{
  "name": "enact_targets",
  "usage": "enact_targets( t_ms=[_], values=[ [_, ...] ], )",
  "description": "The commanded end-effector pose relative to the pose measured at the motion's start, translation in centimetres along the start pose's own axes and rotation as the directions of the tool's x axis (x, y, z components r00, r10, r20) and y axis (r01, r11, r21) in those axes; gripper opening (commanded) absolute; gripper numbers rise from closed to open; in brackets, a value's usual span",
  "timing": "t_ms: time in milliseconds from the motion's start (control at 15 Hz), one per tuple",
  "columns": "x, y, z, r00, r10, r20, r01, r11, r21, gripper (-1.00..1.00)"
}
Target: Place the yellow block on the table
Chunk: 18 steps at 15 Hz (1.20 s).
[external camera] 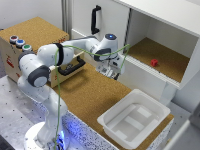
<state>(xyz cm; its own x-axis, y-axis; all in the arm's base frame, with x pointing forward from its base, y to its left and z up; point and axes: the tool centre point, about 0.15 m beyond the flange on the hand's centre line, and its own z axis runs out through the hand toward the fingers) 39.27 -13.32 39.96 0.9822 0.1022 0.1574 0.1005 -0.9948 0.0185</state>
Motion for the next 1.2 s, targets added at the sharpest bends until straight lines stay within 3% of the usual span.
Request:
enact_targets(
  t_ms=[0,267,400,467,533,667,800,1133],
  values=[
    [0.2,-0.5,4.3,0.997,0.014,0.081,-0.015,1.000,0.006,-1.00],
    [0.3,-0.9,7.8,0.994,0.016,0.104,-0.019,0.999,0.036,-1.00],
    [0.1,-1.7,10.6,0.994,0.018,0.104,-0.026,0.996,0.082,-1.00],
    [-0.3,-1.9,11.9,0.995,0.024,0.094,-0.031,0.997,0.068,-1.00],
    [-0.7,-1.9,13.5,0.994,0.025,0.106,-0.027,1.000,0.015,-1.00],
    [-1.2,-1.6,15.5,0.995,0.028,0.094,-0.027,1.000,-0.008,-1.00],
    [-1.3,-1.6,17.2,0.997,0.026,0.079,-0.026,1.000,0.006,-1.00],
    [-1.2,-2.0,20.0,0.993,0.020,0.114,-0.021,1.000,0.008,-1.00]
  ],
)
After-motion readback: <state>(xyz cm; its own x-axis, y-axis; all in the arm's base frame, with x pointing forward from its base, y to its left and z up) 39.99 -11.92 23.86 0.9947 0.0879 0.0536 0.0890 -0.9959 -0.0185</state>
